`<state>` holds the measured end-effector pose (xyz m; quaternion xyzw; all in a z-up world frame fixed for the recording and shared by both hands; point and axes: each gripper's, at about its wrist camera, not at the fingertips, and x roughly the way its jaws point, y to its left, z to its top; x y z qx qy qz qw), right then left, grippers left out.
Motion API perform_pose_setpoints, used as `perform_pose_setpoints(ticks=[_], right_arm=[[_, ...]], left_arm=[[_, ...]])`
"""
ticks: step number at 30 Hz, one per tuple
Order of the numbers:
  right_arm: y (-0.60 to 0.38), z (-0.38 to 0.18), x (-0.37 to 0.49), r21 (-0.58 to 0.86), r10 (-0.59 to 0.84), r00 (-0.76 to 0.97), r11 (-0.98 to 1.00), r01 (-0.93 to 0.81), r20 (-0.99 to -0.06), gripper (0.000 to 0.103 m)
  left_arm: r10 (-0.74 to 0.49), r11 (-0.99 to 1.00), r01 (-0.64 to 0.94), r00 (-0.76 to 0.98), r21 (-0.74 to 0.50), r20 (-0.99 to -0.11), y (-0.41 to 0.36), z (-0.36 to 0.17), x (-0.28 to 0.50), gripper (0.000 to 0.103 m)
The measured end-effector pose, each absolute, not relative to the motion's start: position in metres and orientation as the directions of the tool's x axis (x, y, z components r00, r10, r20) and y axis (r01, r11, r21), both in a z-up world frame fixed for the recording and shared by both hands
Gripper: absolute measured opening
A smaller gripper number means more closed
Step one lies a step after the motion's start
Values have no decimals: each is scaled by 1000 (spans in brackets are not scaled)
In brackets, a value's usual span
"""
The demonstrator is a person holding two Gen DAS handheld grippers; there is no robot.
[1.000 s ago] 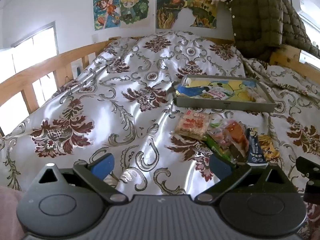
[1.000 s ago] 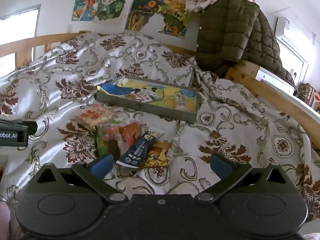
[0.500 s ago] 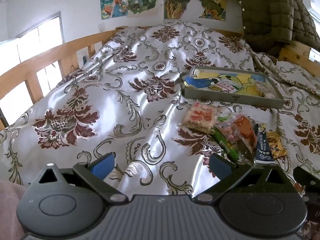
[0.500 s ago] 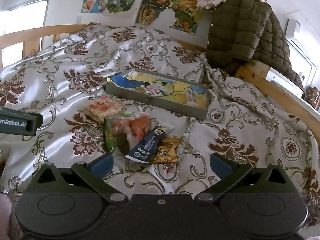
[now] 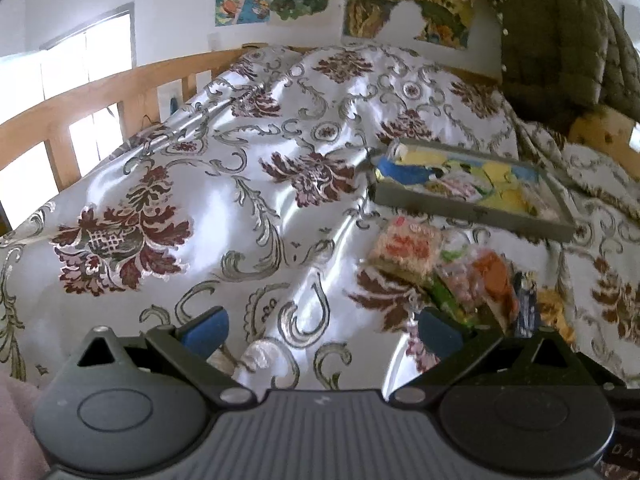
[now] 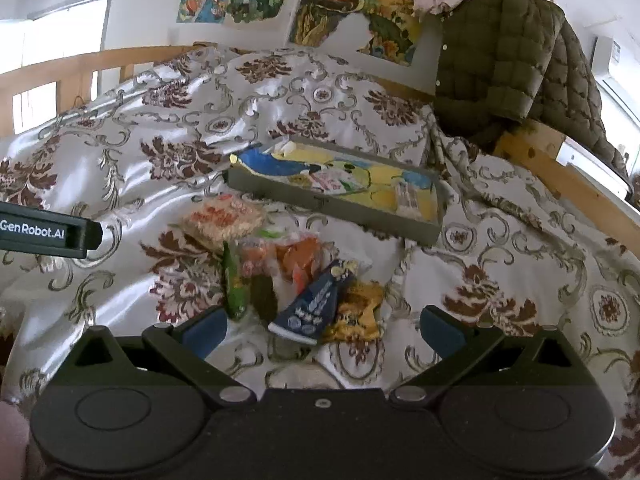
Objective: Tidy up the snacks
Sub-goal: 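Grasp the red-printed rice-cracker bag with the left tool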
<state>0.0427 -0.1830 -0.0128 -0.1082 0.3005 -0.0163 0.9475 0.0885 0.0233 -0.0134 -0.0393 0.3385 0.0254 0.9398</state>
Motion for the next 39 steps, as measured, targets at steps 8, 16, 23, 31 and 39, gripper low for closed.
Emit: perform_pose_setpoints(ticks=[8, 16, 23, 31, 39], right_arm=[[-201, -8, 70, -197, -50, 826, 977, -75, -562, 102], [-223, -11, 94, -264, -24, 835, 953, -146, -549, 102], [-221, -28, 111, -175, 92, 803, 955, -238, -589, 102], [-202, -49, 125, -80, 252, 719, 916, -393, -648, 91], [-189, -68, 140, -17, 318, 646, 890, -456, -694, 73]], left_arm=[[-24, 998, -12, 783, -54, -621, 23, -9, 117, 103], [-109, 989, 148, 759, 7, -642, 11, -20, 157, 103], [-142, 975, 222, 724, 32, -675, 1, -41, 201, 103], [-180, 951, 304, 709, 65, -682, -9, -61, 234, 103], [-242, 923, 381, 687, 56, -686, -23, -74, 259, 103]])
